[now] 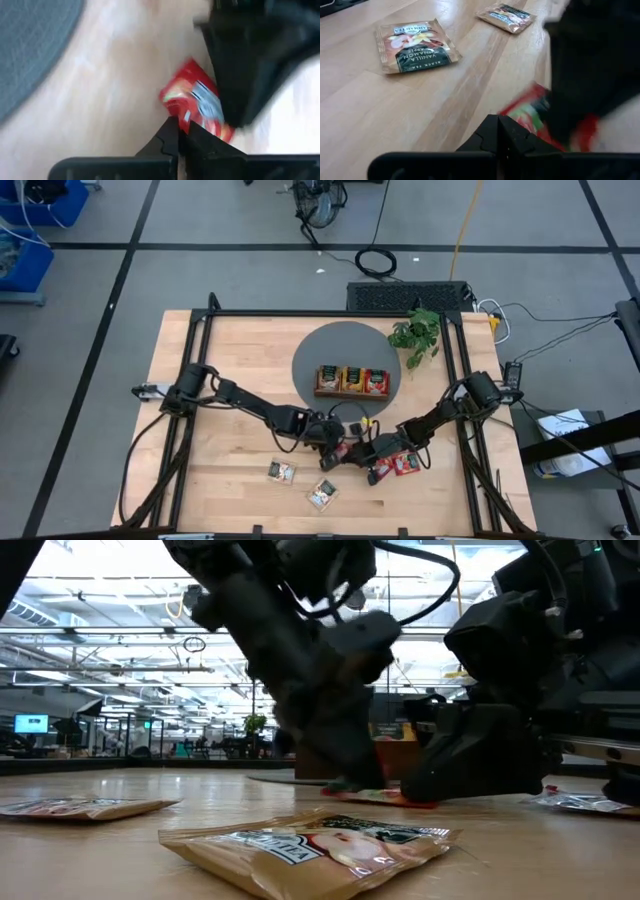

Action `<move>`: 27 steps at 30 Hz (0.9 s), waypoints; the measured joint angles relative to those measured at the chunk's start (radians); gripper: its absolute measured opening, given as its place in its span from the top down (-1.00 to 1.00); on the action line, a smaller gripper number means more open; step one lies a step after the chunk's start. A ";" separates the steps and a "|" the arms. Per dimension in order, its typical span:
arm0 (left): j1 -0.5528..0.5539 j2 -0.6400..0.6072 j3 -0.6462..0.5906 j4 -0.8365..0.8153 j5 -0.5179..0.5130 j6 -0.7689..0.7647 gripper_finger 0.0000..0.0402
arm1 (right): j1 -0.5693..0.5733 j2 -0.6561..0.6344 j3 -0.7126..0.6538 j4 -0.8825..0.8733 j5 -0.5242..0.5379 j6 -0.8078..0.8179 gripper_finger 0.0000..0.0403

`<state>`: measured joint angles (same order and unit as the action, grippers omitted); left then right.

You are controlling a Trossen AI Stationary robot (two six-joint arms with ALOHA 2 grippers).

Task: Pick & Place Tea
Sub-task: Put the red tea bag into the right section of the wooden organizer

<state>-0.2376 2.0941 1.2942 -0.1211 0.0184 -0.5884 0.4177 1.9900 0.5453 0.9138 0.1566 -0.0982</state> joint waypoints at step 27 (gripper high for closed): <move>-0.168 -0.123 0.218 -0.254 -0.321 0.150 0.99 | 0.036 -0.365 -0.022 -0.106 0.051 0.215 -0.08</move>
<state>-0.4053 1.9711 1.5126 -0.3748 -0.3030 -0.4389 0.4535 1.6248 0.5232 0.8074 0.2073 0.1163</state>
